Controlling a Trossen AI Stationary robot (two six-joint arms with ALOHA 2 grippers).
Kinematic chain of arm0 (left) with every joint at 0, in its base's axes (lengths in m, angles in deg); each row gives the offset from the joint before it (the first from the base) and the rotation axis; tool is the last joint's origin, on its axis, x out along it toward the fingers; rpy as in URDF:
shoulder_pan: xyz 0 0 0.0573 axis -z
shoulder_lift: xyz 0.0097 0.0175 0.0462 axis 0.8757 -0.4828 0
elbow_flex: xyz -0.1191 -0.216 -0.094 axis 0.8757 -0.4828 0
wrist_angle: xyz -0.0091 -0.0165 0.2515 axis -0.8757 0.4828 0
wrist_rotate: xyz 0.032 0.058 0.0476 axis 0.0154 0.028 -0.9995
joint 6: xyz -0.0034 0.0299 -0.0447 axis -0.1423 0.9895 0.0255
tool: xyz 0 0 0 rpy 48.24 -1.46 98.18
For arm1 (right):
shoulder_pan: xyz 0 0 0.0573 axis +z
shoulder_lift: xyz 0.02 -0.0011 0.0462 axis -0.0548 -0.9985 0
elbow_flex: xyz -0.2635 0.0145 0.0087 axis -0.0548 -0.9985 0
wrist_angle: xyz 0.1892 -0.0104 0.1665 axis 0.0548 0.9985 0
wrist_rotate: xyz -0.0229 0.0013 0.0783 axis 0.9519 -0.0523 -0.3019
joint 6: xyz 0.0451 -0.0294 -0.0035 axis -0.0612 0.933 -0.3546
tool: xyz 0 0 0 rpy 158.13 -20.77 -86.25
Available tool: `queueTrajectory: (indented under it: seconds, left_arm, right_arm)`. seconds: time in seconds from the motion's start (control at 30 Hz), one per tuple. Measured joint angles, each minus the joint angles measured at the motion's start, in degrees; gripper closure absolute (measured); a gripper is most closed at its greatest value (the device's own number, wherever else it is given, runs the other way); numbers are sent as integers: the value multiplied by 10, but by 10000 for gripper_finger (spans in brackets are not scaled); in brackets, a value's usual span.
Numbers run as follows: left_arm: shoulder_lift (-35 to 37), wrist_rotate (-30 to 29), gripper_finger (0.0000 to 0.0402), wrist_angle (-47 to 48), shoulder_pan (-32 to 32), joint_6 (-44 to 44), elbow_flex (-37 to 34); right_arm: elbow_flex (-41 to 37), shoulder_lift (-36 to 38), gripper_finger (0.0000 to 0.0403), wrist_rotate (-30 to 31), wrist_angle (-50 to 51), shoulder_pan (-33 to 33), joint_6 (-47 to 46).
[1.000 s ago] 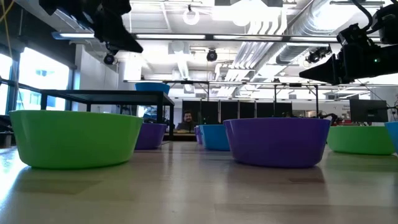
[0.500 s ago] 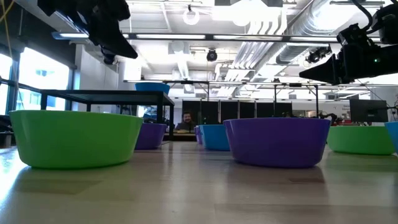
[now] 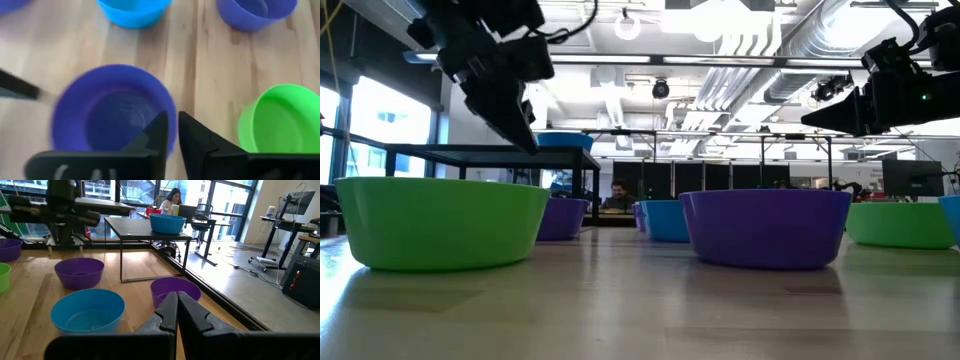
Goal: Pick & Place Mini bowls
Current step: Put the green bowl on the shelf
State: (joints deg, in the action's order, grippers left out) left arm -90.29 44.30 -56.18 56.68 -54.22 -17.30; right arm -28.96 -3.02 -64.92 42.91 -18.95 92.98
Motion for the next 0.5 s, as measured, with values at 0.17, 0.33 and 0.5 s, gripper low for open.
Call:
queueTrajectory:
  seconds: [0.17,0.33,0.5]
  left_arm:
    - [-26,8,286,29,42,-1,32]
    - [-68,9,229,60,98,-22,63]
    - [-118,10,212,64,143,-72,83]
  right_arm:
    - [0,0,402,0,0,0,0]
    - [0,0,402,0,-3,0,0]
    - [0,0,402,-10,-11,0,-14]
